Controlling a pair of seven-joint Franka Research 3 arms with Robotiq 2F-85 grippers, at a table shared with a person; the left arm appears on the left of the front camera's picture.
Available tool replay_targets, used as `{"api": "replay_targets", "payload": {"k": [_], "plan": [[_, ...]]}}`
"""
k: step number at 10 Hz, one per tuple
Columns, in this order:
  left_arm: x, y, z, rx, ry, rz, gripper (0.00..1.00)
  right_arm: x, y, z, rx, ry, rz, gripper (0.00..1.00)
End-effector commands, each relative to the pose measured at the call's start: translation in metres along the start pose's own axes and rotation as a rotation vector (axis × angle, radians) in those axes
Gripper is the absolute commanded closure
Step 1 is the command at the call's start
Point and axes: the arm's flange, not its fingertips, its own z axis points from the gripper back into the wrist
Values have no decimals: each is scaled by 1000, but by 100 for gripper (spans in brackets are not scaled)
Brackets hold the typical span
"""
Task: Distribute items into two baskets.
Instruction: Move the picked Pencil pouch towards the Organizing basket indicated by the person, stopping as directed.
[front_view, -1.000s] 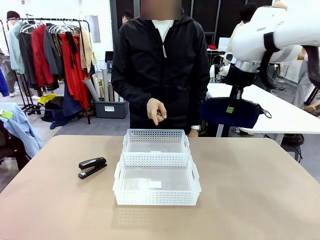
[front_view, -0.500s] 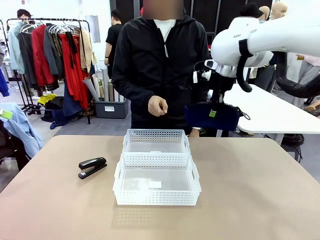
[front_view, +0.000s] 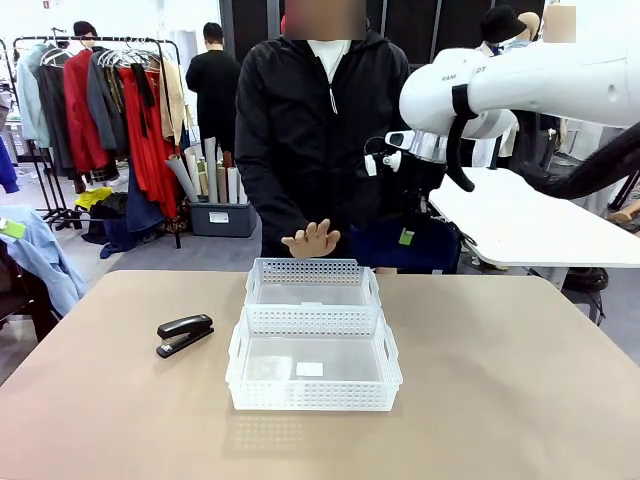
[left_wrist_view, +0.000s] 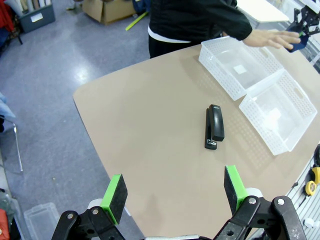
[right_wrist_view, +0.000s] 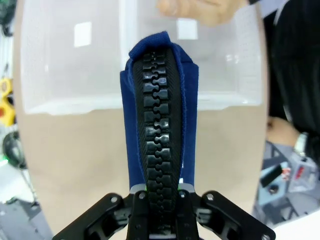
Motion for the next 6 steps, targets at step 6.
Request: {"api": "replay_targets", "payload": {"k": [6], "plan": [[-1,2,-1,-16,-26,-14,0,-88,141,53,26,-13,87,100]]}}
